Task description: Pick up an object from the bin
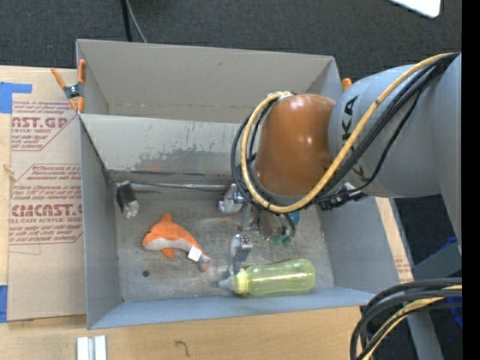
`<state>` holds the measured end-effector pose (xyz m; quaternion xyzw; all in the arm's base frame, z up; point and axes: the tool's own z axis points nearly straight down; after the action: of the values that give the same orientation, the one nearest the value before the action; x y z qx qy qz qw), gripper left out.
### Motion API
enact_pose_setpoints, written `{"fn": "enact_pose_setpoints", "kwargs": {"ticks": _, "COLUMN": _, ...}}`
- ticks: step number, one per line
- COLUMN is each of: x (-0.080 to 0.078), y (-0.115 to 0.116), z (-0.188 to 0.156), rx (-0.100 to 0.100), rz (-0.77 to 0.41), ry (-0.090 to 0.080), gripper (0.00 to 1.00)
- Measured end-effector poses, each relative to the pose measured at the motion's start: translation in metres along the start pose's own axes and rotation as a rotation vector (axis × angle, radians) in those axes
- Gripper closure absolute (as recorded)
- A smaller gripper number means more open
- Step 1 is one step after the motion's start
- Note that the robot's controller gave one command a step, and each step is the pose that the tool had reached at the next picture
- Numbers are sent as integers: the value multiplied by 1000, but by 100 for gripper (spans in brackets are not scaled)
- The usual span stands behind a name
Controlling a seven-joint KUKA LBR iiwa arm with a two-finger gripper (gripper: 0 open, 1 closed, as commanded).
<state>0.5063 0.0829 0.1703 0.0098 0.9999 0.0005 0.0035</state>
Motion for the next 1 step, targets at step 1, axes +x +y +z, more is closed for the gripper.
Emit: {"fn": "enact_pose_setpoints", "kwargs": {"ticks": 1, "x": 1, "y": 8, "z": 97, "rx": -2, "rz": 114, "ry": -1, "gripper": 100}}
